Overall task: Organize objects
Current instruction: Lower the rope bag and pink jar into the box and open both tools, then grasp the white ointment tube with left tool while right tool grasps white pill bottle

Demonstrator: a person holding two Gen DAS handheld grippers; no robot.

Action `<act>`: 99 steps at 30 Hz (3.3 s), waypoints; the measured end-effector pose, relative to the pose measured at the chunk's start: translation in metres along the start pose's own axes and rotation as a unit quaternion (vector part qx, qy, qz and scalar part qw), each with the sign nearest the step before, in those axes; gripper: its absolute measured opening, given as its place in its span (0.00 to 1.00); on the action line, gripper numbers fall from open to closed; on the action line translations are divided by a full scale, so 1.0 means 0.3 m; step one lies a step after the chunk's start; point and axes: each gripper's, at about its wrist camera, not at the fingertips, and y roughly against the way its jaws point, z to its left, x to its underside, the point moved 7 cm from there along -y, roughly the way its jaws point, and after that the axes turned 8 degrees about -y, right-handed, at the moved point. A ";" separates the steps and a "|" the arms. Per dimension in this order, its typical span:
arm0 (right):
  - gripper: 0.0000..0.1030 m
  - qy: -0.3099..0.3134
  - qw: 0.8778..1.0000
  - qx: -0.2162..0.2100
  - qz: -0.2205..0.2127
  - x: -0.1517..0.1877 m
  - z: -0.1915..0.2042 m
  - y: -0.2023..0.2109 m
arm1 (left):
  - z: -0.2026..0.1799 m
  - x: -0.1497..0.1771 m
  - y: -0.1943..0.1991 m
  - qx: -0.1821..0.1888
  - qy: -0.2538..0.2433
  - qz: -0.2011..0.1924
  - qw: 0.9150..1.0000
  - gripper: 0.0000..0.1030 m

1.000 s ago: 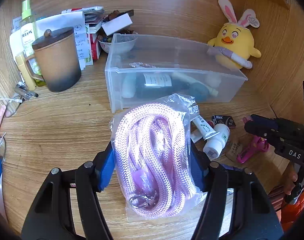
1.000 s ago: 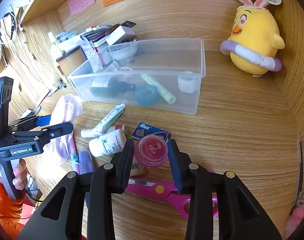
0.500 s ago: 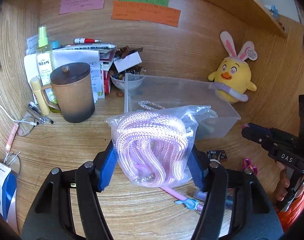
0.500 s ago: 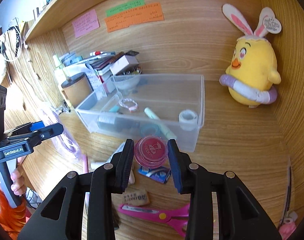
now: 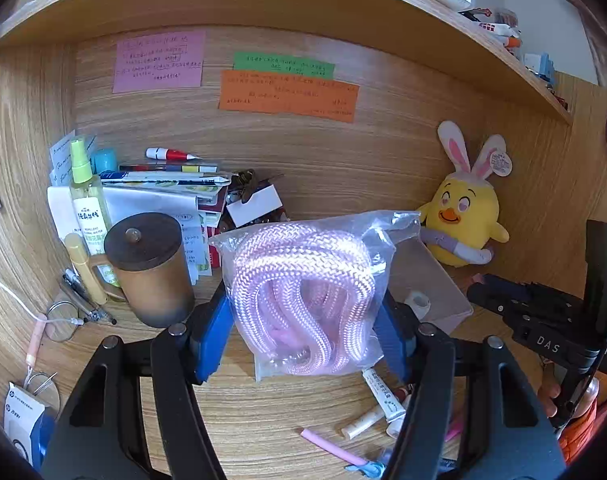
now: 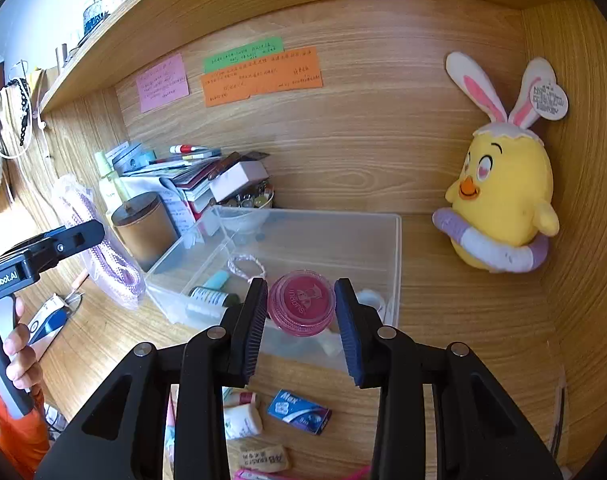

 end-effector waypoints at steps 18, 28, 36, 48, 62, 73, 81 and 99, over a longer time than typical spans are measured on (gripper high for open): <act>0.31 0.021 0.997 0.017 0.075 0.029 0.000 -0.253 | -0.025 0.009 -0.301 -0.004 -0.037 0.085 0.996 0.62; 0.31 0.006 0.994 0.023 0.107 0.061 -0.017 -0.354 | -0.041 -0.011 -0.384 -0.009 -0.053 0.099 0.994 0.63; 0.31 0.012 0.993 0.034 0.108 0.059 -0.017 -0.352 | -0.056 0.009 -0.421 0.007 -0.055 0.121 0.991 0.63; 0.44 0.030 0.996 0.039 0.077 0.042 0.000 -0.242 | -0.079 0.024 -0.286 0.009 -0.062 0.099 0.993 0.82; 0.56 0.037 0.997 0.042 0.057 0.150 -0.021 -0.051 | -0.132 0.179 -0.189 0.025 -0.070 0.131 0.989 0.91; 0.56 0.031 0.994 -0.007 0.109 0.363 0.015 -0.054 | -0.186 0.287 -0.227 0.065 -0.065 0.178 0.980 0.45; 0.56 0.034 0.987 -0.036 0.152 0.443 0.089 -0.131 | -0.206 0.313 -0.246 0.088 -0.062 0.201 0.974 0.42; 0.46 0.019 0.991 -0.013 0.134 0.426 0.030 -0.055 | -0.312 0.384 -0.373 0.122 -0.070 0.254 0.957 0.31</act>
